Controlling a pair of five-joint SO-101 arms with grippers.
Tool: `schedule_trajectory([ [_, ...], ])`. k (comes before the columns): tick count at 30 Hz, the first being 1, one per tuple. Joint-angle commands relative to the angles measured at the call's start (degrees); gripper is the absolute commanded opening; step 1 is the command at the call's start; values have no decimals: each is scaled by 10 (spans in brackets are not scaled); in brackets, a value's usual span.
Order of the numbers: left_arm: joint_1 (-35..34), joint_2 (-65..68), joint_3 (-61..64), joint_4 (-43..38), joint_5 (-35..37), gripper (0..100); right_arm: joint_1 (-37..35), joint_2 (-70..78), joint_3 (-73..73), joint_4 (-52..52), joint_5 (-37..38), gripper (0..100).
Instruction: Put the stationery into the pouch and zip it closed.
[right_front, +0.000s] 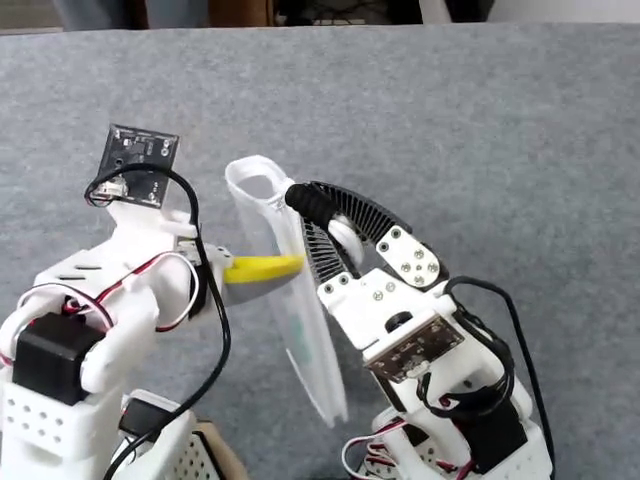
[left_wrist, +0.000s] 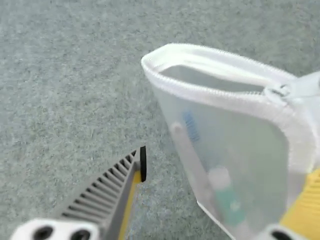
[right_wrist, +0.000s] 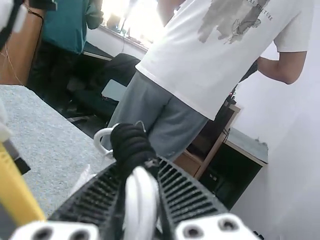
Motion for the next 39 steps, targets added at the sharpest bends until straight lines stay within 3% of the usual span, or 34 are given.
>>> schedule_trajectory([
  [1, -11, -4, -23, 31, -7, 464, 4, -6, -32, -13, -4, 12],
  [5, -12, -5, -42, 50, -10, 464, 5, -6, -32, -16, -4, 12],
  [13, -109, -5, -55, 55, -91, 464, 5, -6, -32, -16, -4, 12],
  [31, -109, -5, -241, 106, -91, 464, 4, -6, -32, -16, -4, 12],
  [34, -83, -5, -236, 106, -78, 464, 4, -6, -32, -16, -3, 12],
  [39, 15, -4, -227, 106, 10, 464, 5, -5, -32, -17, -3, 12],
])
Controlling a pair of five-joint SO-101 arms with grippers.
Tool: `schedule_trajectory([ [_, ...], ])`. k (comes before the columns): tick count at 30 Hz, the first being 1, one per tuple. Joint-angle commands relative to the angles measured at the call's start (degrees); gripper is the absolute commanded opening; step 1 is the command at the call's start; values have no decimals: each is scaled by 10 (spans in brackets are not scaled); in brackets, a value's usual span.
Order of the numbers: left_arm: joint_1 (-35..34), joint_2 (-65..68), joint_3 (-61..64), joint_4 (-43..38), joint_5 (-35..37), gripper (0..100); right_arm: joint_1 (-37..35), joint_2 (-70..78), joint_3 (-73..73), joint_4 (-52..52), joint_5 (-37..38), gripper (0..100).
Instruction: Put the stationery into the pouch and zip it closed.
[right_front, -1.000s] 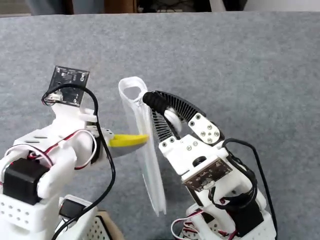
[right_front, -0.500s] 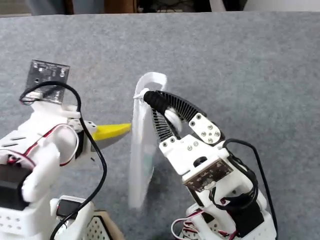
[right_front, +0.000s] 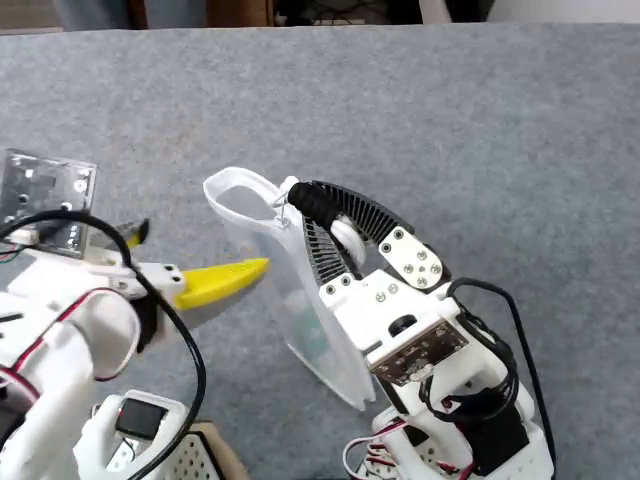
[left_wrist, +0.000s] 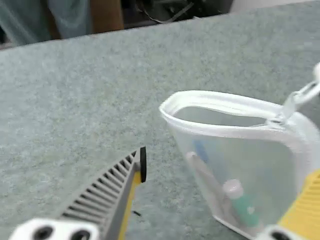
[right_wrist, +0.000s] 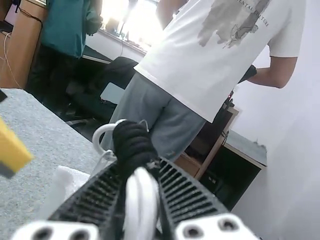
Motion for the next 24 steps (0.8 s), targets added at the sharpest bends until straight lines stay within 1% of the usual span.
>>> schedule_trajectory([
  [1, 72, -1, -9, 4, 62, 464, 4, -5, -31, -17, -3, 12],
  [4, 95, 2, 0, 4, 96, 464, 4, -6, -32, -17, -3, 12],
  [9, 96, 3, 34, 1, 118, 464, 4, -6, -50, -17, -3, 12],
  [17, 96, 3, 111, -65, 173, 464, 4, -6, -52, -17, -4, 12],
  [24, 101, 4, 164, -116, 178, 464, 4, -6, -52, -17, -4, 12],
])
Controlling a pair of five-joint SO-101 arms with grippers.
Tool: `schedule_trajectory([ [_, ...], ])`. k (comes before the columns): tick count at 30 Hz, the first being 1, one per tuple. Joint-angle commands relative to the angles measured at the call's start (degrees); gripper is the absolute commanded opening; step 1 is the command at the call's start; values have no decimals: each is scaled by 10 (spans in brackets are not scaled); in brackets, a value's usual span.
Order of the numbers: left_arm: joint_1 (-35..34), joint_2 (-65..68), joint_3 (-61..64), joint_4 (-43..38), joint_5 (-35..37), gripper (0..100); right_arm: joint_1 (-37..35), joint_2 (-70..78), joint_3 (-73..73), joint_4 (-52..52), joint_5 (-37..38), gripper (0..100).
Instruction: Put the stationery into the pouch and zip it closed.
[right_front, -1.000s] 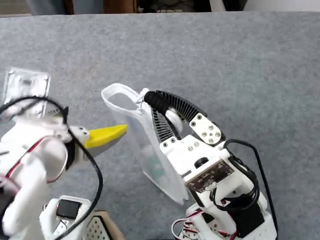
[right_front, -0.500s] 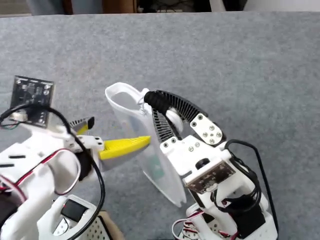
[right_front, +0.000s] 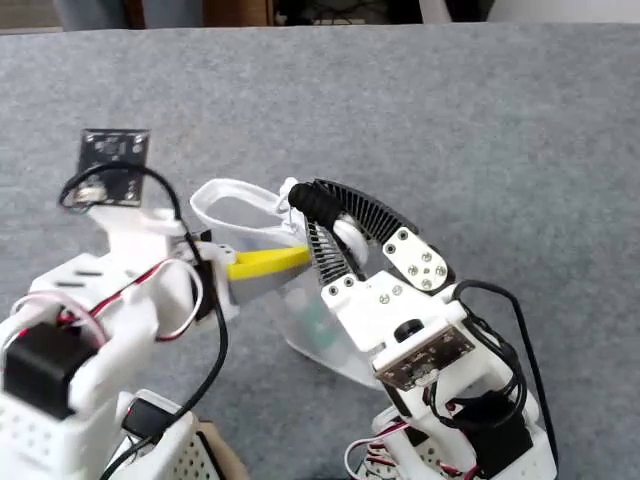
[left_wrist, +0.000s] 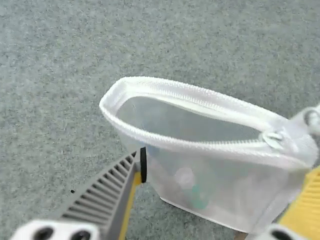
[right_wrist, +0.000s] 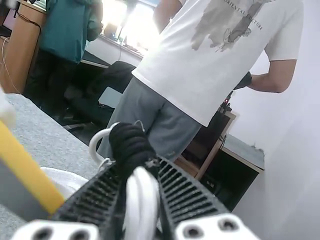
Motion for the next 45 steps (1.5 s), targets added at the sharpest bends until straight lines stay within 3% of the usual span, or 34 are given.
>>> schedule_trajectory([
  [1, 10, 1, 0, -26, 16, 464, 4, -6, -36, -17, -4, 12],
  [7, 18, 2, -2, -45, 64, 464, 4, -3, -34, -17, -4, 12],
  [14, 38, 2, 18, -40, 58, 464, 4, -3, -34, -17, -4, 12],
  [18, 38, 1, 19, -15, 17, 464, 4, -3, -35, -17, -4, 12],
  [26, -78, 1, 38, -11, -36, 430, 4, -6, -36, -17, -4, 12],
  [31, -84, -5, 86, -4, -72, 411, 4, -6, -36, -17, -4, 12],
  [45, -107, -5, 85, -3, -71, 411, 4, -6, -36, -17, -4, 12],
])
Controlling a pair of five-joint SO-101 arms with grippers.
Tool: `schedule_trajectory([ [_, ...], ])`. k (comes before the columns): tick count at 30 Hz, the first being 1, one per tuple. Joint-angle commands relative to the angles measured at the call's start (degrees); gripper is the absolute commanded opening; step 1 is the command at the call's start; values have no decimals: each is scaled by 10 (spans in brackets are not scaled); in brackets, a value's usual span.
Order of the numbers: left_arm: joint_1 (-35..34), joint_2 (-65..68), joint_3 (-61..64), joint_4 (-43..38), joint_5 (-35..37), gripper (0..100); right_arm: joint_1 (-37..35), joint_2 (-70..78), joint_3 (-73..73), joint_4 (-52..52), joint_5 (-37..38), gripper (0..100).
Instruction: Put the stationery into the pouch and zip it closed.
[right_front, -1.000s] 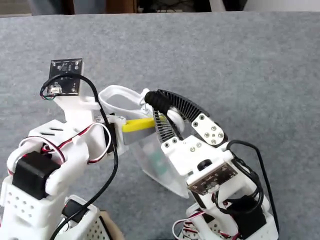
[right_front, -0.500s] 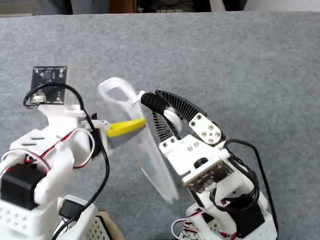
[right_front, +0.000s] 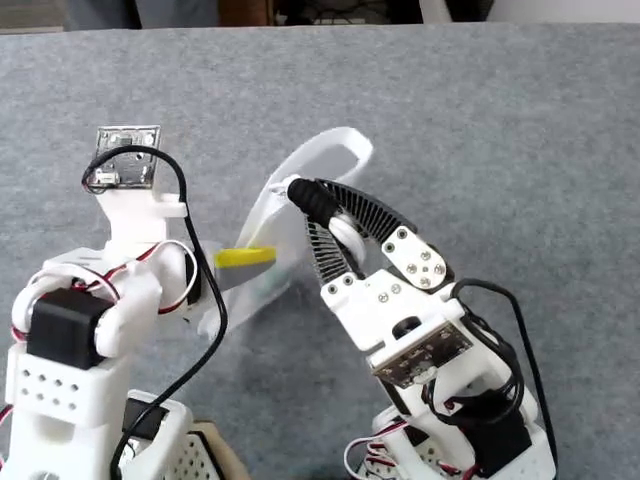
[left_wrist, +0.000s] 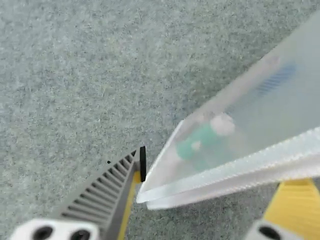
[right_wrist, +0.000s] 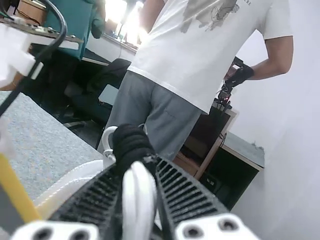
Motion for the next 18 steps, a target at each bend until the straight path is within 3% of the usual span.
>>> schedule_trajectory([
  [1, -9, -7, 0, -23, -4, 411, 3, -7, -38, -18, -4, 12],
  [18, 46, -1, -76, -62, -4, 411, 1, -7, -35, -13, -5, 12],
])
